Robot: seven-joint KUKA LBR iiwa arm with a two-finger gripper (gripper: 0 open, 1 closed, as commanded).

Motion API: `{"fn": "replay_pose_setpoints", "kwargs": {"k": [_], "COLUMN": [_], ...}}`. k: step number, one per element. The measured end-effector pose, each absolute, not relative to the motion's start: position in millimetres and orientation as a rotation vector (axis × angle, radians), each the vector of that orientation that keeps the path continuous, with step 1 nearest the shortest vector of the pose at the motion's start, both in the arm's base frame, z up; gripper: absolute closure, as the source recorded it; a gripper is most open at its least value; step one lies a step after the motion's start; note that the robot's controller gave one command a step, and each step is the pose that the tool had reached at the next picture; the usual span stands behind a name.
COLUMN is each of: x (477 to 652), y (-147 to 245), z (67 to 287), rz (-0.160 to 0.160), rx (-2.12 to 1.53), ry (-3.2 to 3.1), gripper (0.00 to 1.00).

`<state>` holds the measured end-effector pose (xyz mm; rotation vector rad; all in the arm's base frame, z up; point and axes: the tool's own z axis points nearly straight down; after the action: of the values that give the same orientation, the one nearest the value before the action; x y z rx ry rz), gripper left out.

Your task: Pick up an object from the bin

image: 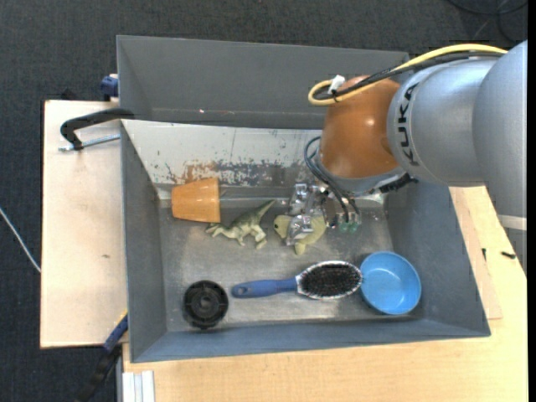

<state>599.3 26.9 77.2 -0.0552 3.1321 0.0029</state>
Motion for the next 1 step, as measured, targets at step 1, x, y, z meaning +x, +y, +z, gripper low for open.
{"fn": "replay_pose_setpoints", "kwargs": {"k": [1], "x": [601.3], "y": [27.8], "z": [96.2], "rz": [0.003], "rx": [-0.054], "ry": [3.132], "gripper": [1.00]}}
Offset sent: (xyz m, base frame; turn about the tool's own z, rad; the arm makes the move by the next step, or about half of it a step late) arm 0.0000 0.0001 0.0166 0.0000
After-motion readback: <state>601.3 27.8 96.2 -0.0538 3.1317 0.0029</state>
